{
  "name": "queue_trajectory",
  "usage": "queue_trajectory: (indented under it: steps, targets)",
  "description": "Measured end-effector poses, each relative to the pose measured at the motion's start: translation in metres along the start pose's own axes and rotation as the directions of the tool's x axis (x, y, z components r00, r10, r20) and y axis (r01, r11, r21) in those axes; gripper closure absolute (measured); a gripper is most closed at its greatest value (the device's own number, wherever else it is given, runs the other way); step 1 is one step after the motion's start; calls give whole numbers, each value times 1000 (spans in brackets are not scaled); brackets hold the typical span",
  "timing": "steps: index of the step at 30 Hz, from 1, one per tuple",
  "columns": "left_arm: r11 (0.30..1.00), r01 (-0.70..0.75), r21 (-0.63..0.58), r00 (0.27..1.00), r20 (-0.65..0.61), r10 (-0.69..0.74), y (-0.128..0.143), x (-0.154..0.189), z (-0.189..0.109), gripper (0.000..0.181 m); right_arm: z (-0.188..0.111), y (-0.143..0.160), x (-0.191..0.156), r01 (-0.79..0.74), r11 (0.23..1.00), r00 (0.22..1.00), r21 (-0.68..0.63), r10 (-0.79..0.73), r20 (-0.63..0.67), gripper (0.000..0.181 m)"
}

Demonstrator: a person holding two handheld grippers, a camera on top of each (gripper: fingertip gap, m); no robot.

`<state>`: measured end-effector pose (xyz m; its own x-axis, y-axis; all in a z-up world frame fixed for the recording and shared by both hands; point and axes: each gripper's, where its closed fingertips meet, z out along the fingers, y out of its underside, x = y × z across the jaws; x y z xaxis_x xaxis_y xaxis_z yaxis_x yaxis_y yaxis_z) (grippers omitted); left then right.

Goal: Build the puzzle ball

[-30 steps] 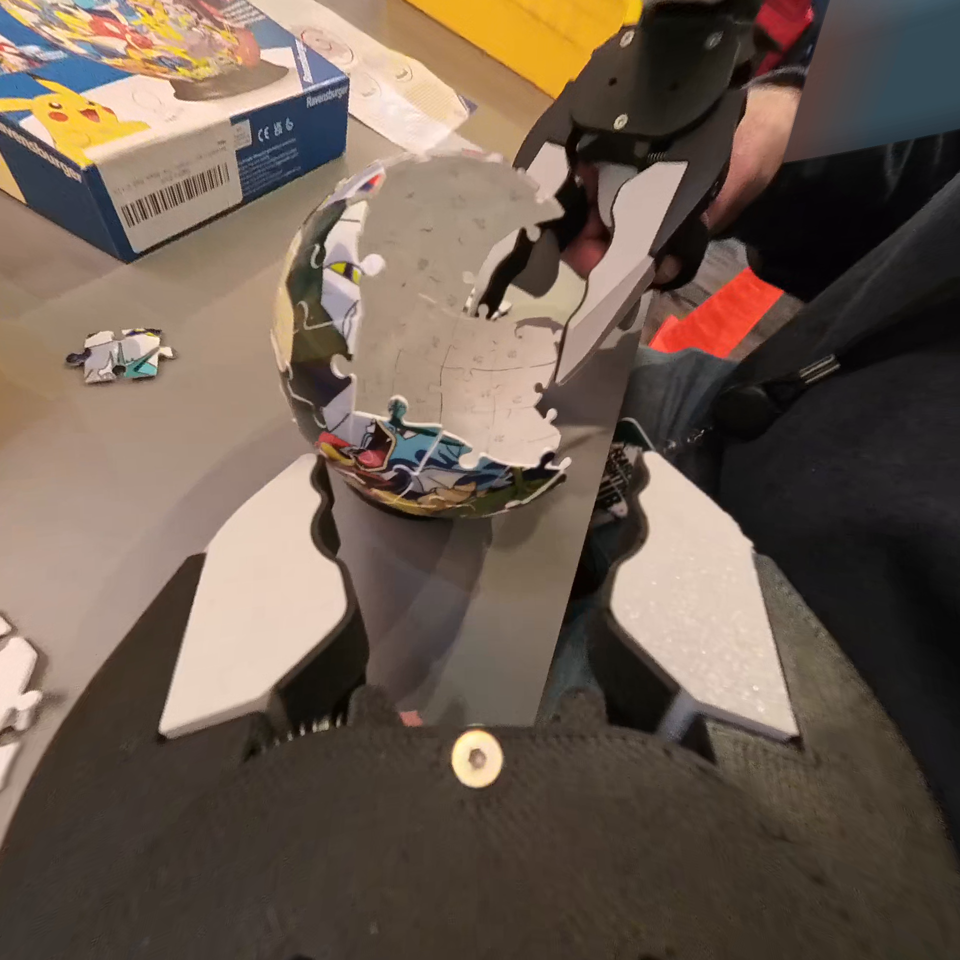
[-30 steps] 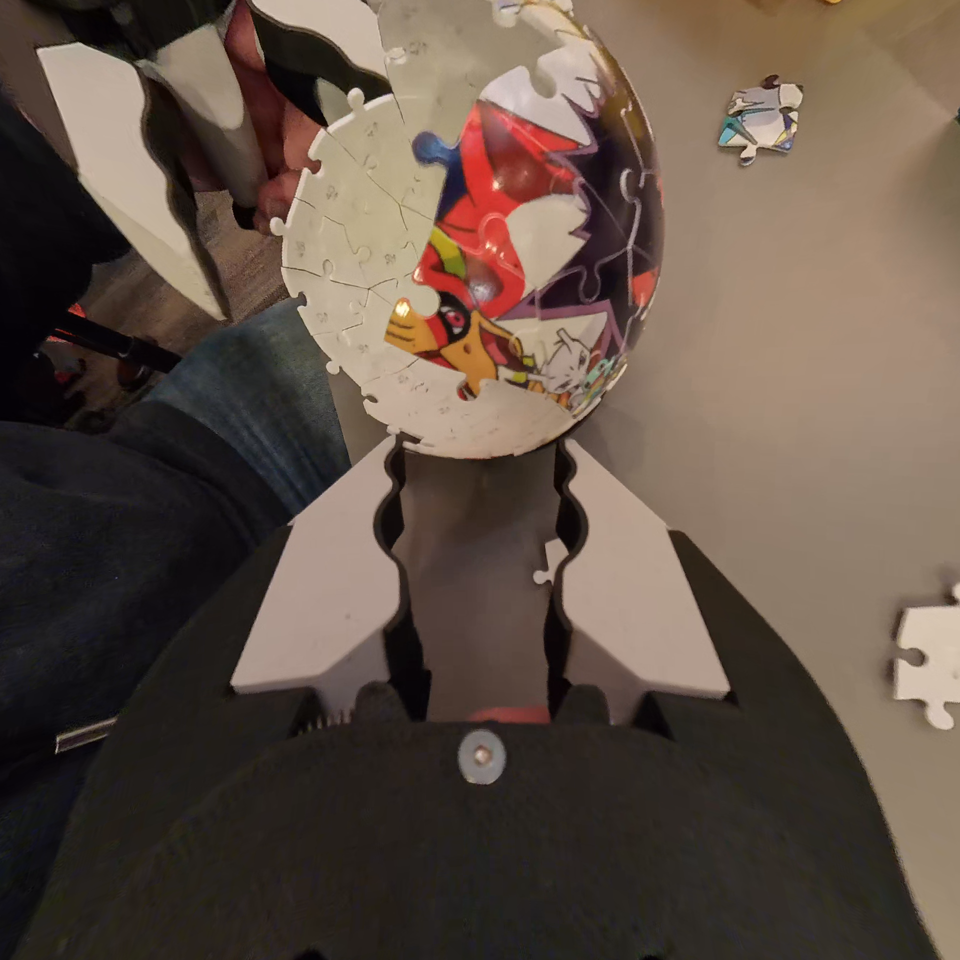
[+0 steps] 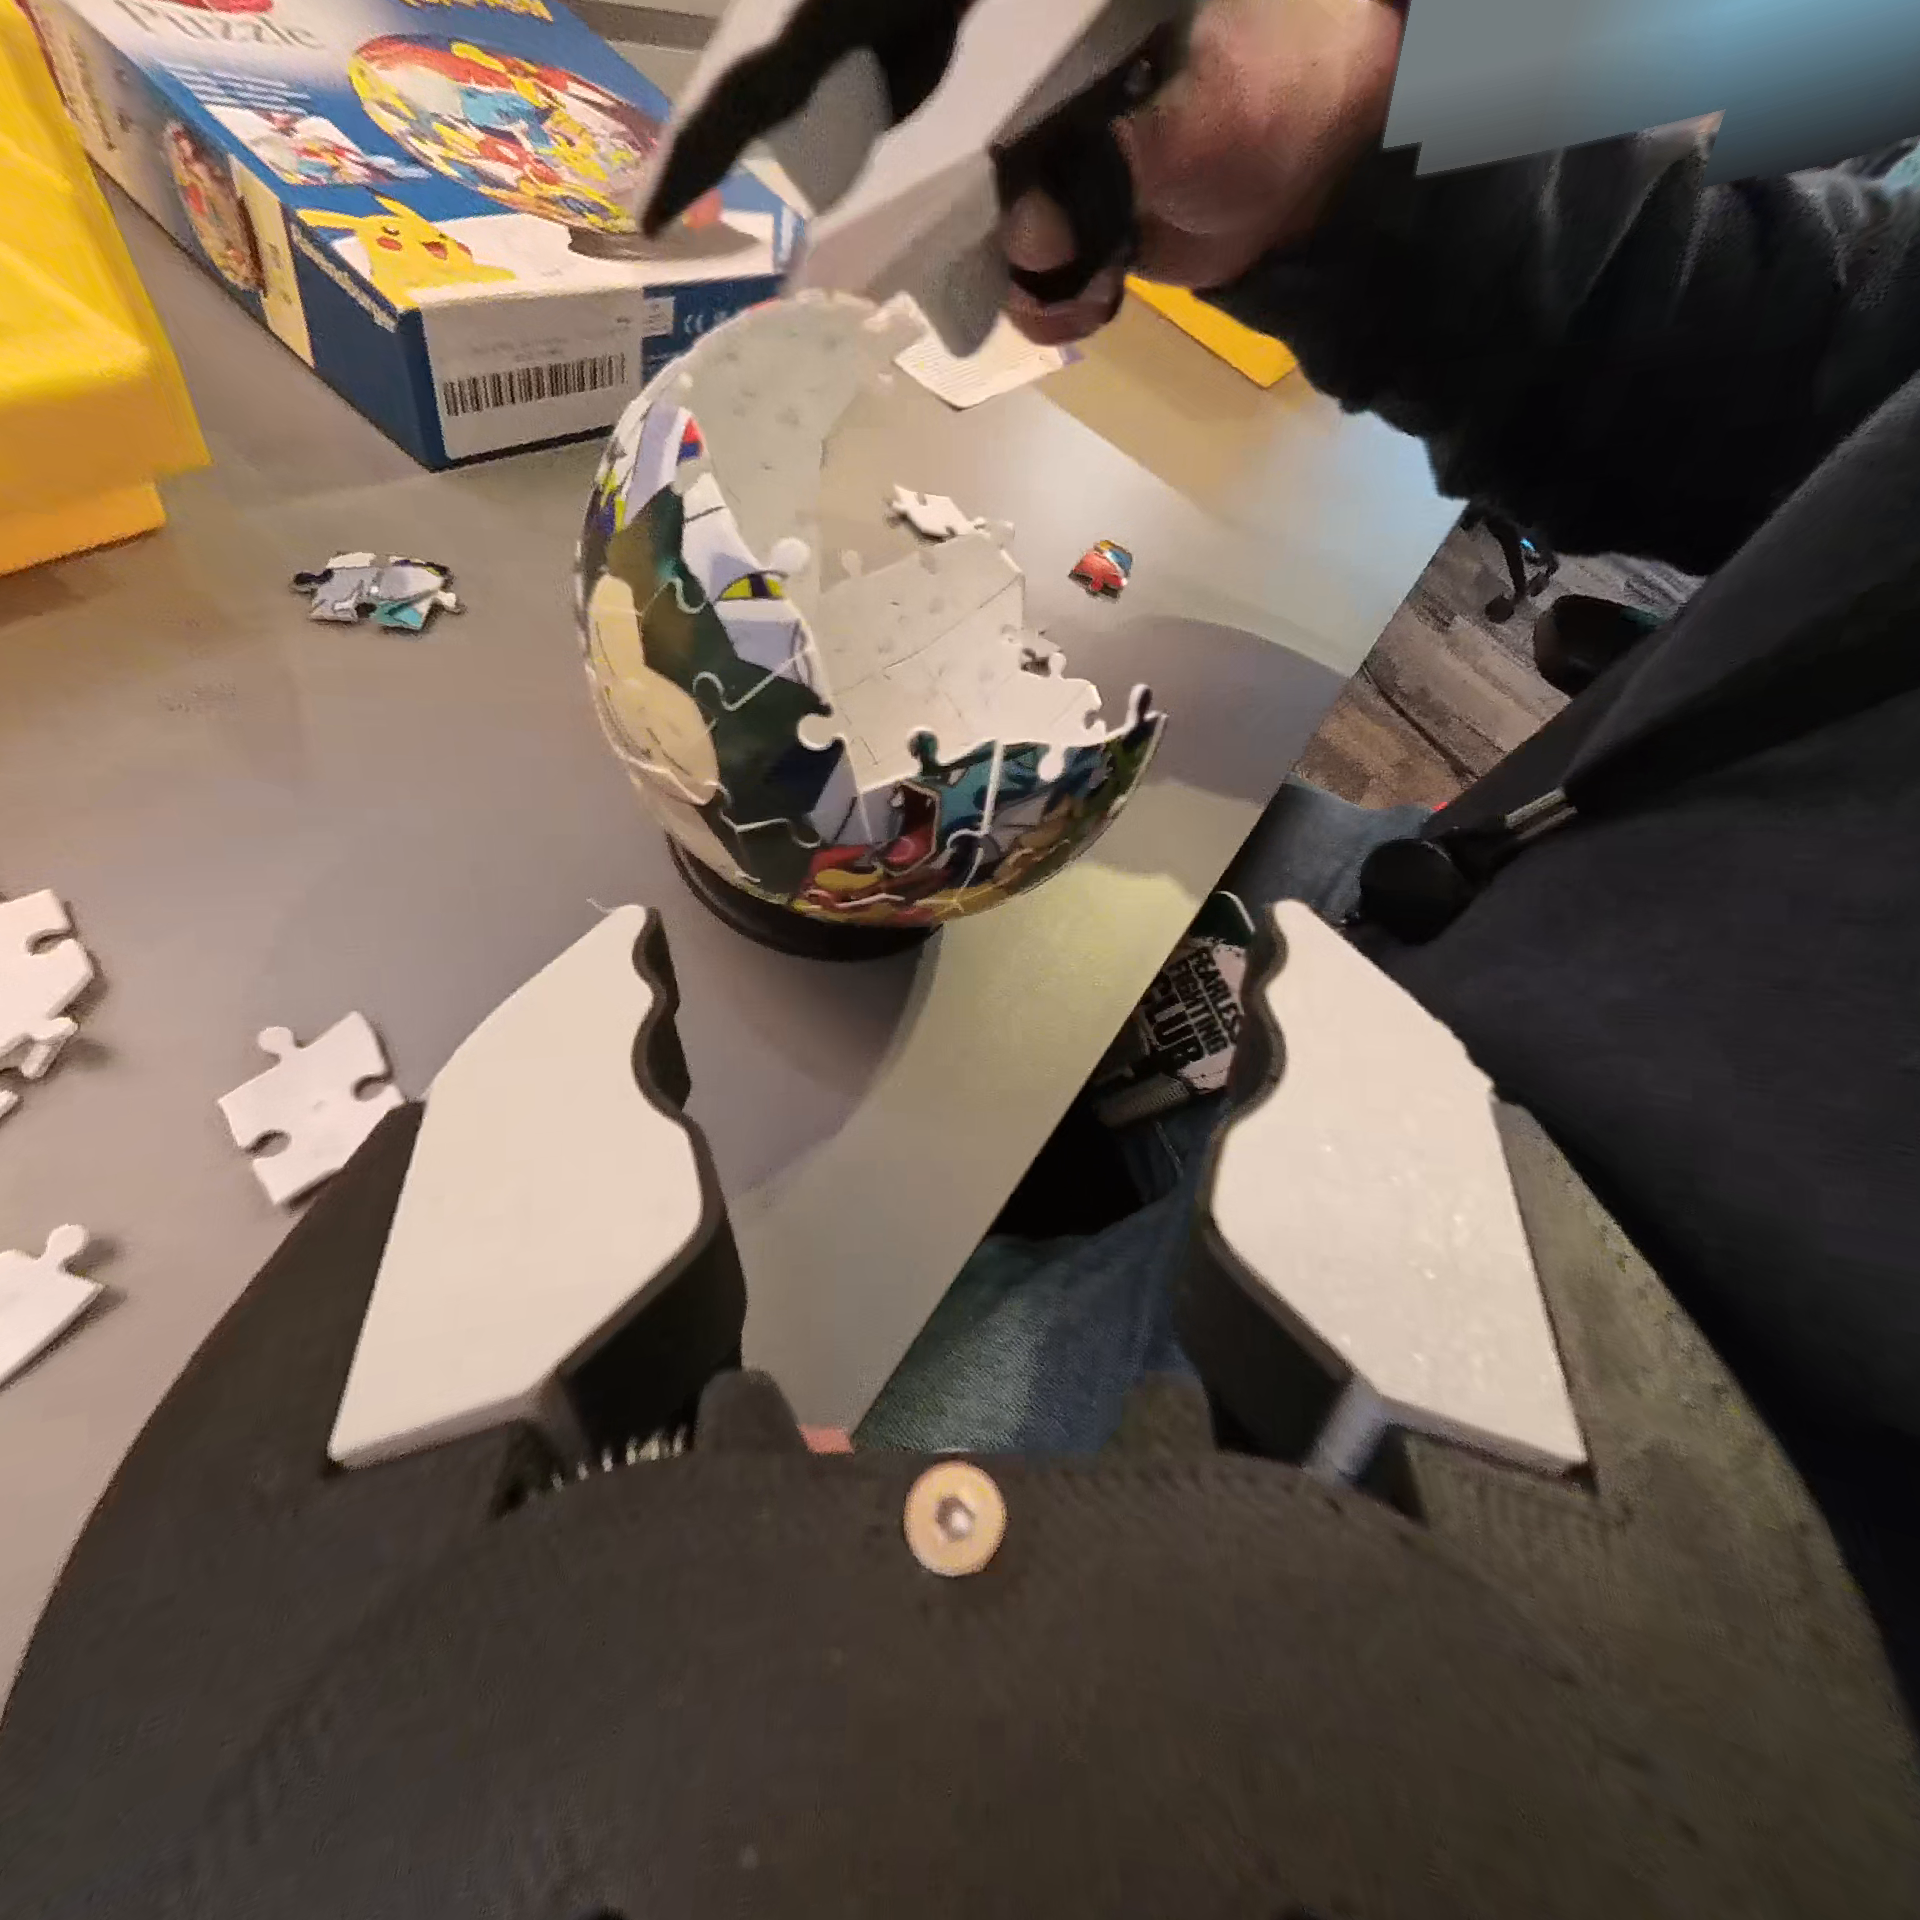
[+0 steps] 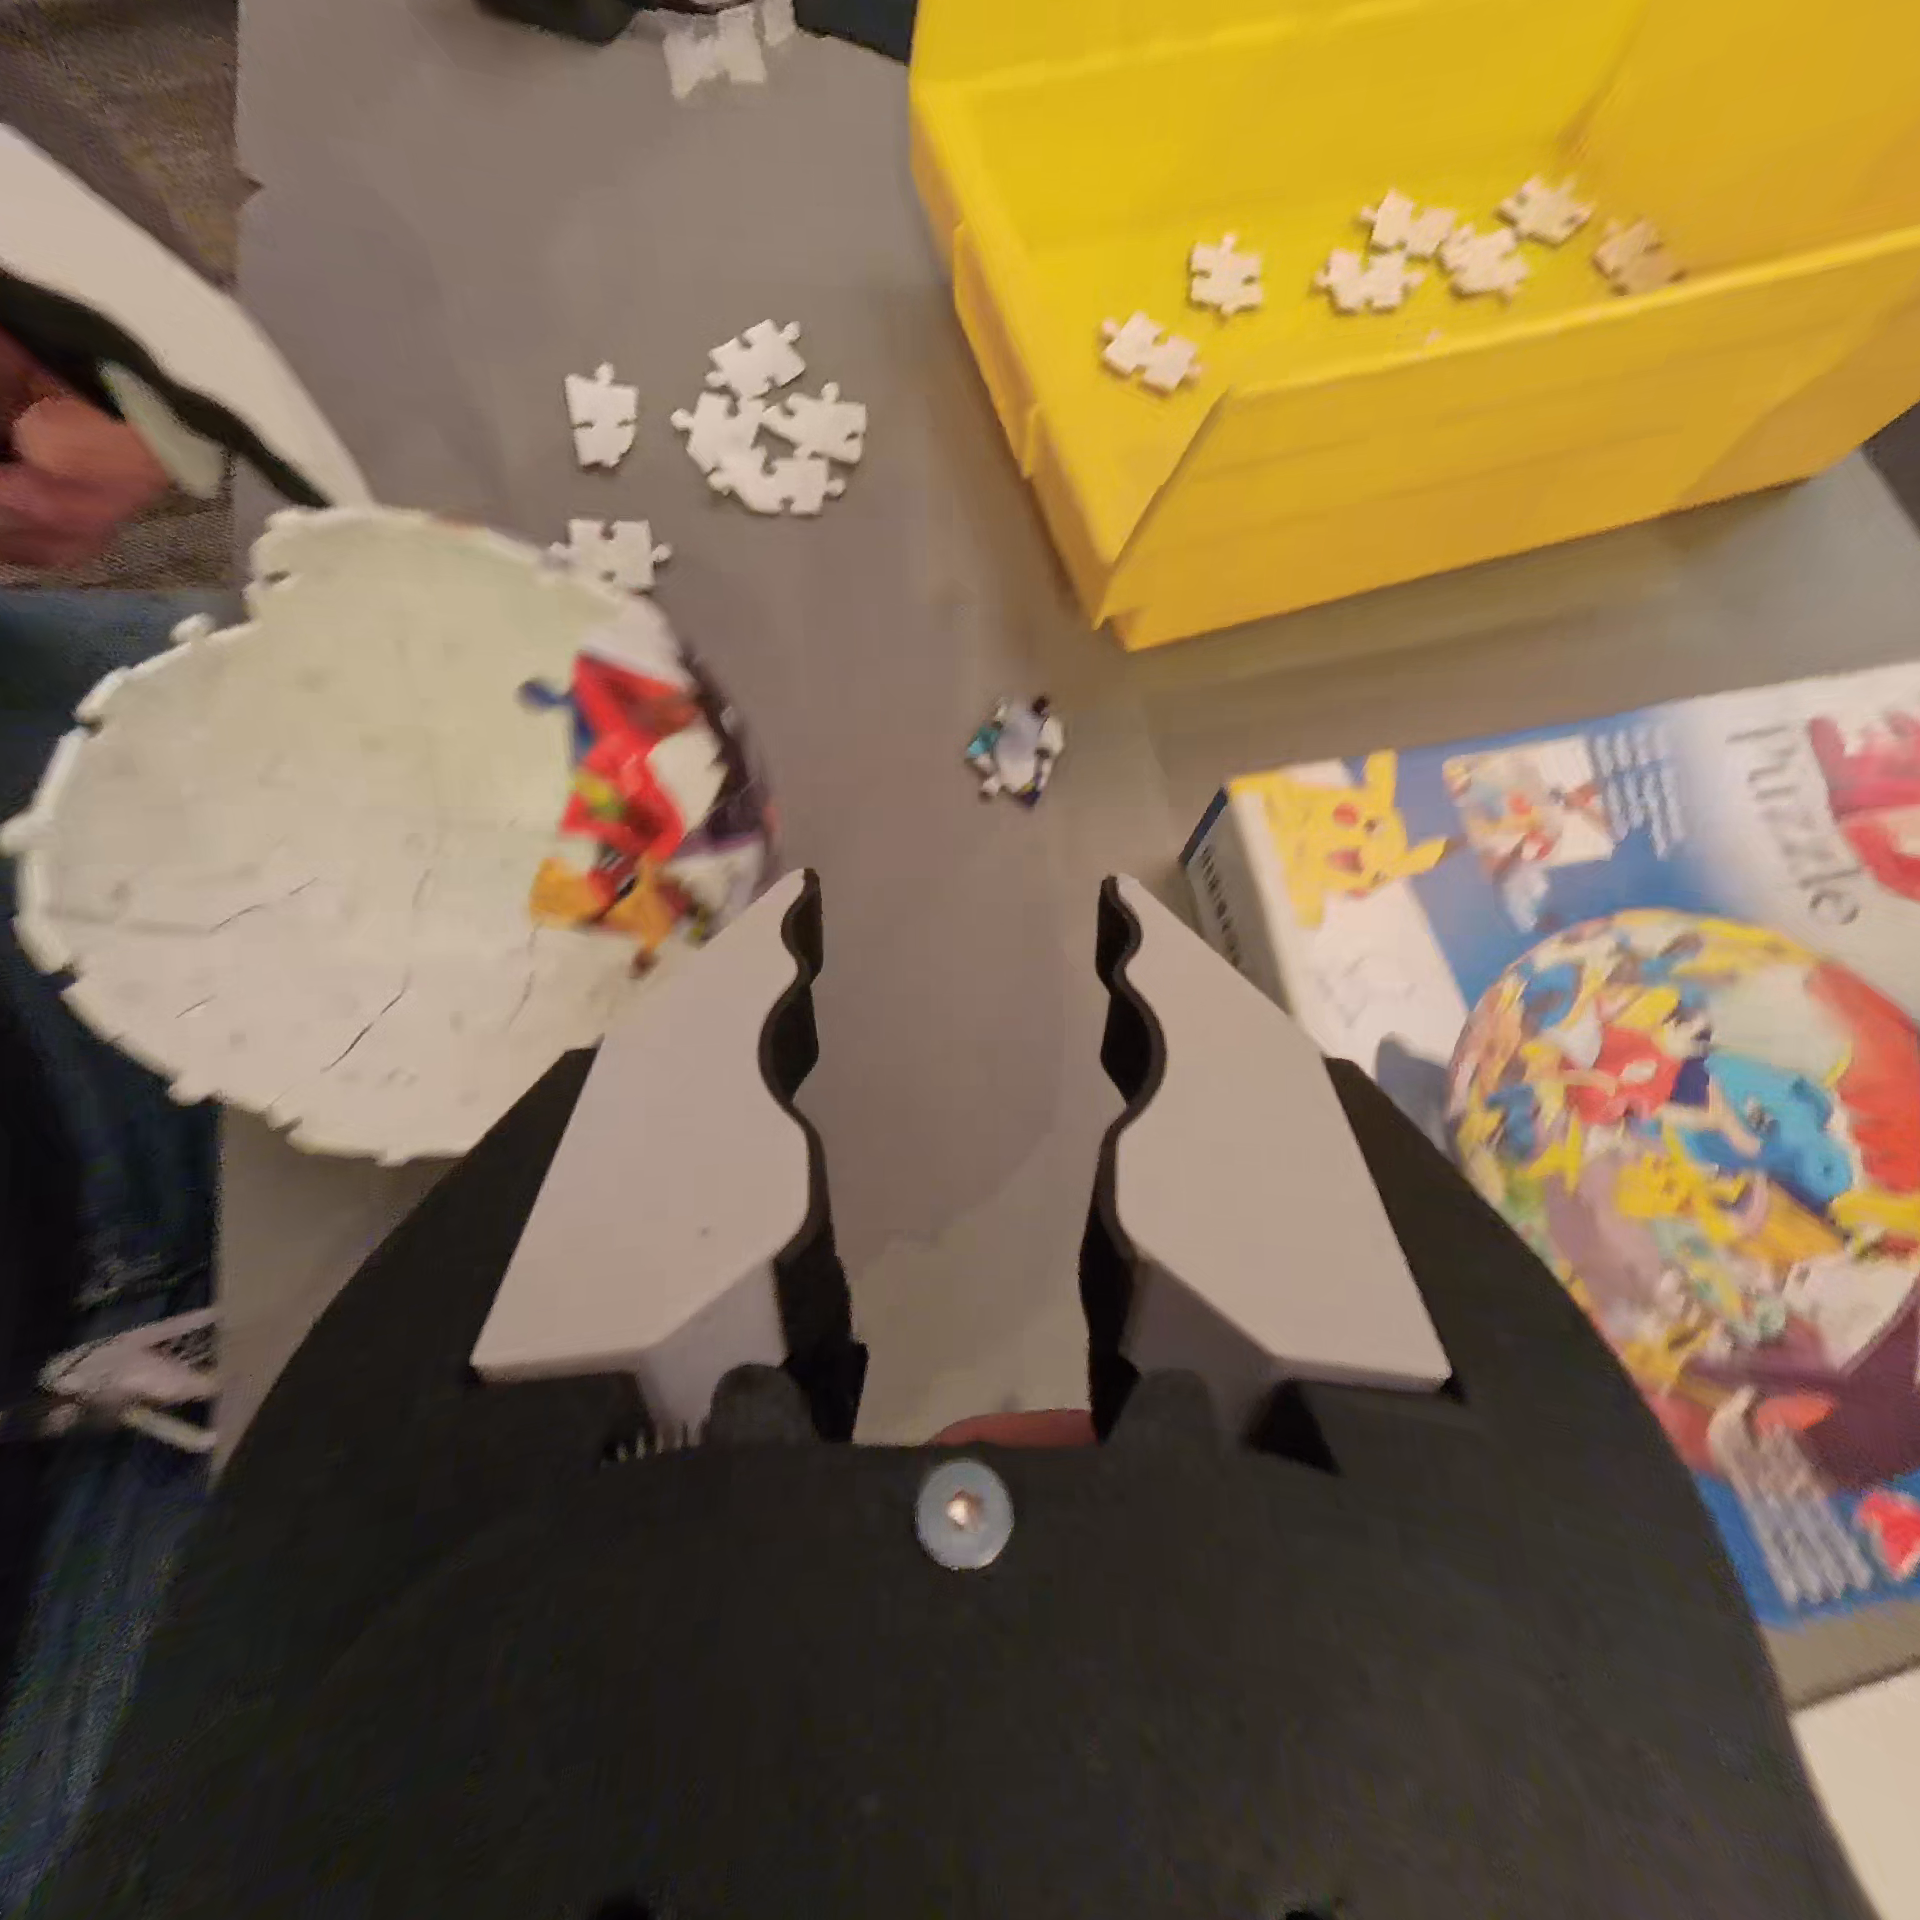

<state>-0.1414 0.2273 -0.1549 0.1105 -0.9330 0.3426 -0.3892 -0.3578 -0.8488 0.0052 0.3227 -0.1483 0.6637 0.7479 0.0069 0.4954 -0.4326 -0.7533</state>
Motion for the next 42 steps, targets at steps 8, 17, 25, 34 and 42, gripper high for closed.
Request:
queue_trajectory:
  steps: [8,17,25,34,42]
  targets:
    - [1000,-22,7,1000,8,22,3,-2,3,78,89,-4,15,180,968,982,-172,-187,-20,134]
    - [999,-37,9,999,14,36,3,-5,0,79,118,11,16,87,966,996,-242,-90,0,152]
    - [999,-45,24,999,15,45,-1,-5,-2,79,93,25,9,1,976,998,-218,11,54,162]
    - [998,-56,13,998,-1,56,-1,0,5,80,37,67,-12,-152,967,980,-202,174,93,162]
    - [996,-85,20,996,17,84,-10,-3,7,79,3,94,-46,-269,935,919,-231,321,228,162]
